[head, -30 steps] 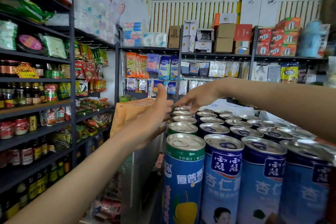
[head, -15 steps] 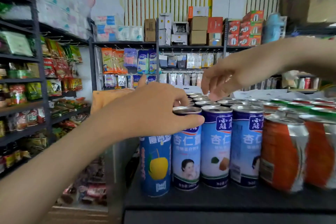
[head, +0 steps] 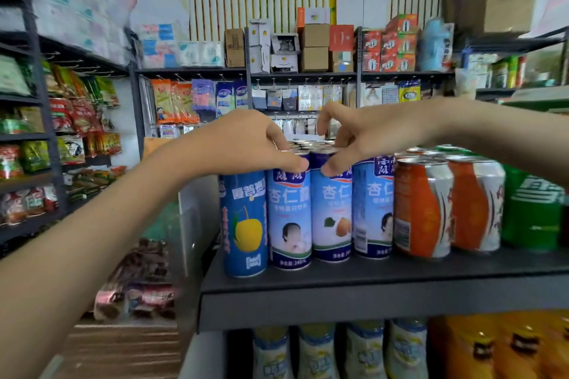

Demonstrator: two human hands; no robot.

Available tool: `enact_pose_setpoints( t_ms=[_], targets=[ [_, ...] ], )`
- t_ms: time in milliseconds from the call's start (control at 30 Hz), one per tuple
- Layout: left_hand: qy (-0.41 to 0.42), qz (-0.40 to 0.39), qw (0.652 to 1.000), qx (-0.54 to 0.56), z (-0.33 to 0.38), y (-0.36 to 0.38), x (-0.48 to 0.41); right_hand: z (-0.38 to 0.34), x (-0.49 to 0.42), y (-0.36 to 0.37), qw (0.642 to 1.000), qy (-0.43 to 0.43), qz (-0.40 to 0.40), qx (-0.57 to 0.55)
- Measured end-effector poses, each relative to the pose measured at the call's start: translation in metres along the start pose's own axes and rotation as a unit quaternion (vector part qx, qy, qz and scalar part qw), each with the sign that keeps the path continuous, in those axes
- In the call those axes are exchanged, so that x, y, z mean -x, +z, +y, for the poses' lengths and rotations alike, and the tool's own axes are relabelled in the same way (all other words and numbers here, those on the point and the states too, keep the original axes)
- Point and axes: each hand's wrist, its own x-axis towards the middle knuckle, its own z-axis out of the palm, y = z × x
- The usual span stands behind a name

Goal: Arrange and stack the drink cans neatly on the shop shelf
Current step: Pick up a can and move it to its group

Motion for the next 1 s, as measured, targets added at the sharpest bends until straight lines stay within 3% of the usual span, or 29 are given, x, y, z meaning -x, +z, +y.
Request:
enact_pose_setpoints(
  t_ms=[200, 467, 667, 1000],
  targets=[
    [0.000, -0.006, 1.000, 0.002, 0.005, -0.006, 0.006, -0.001, -0.001, 0.000, 1.000, 0.002, 0.029, 0.008],
    [0.003, -0.012, 0.999, -0.046, 0.005, -0.005, 0.005, 0.010, 0.012, -0.010, 1.000, 0.003, 0.006, -0.018],
    [0.000, -0.013, 0.997, -0.071, 0.003, -0.002, 0.003, 0.031, 0.024, -0.016, 0.998, 0.041, -0.023, 0.035],
    [-0.011, -0.024, 0.993, -0.118, 0.010, 0.000, 0.004, 0.039, 0.022, -0.016, 1.000, 0.006, 0.007, 0.007]
  ],
)
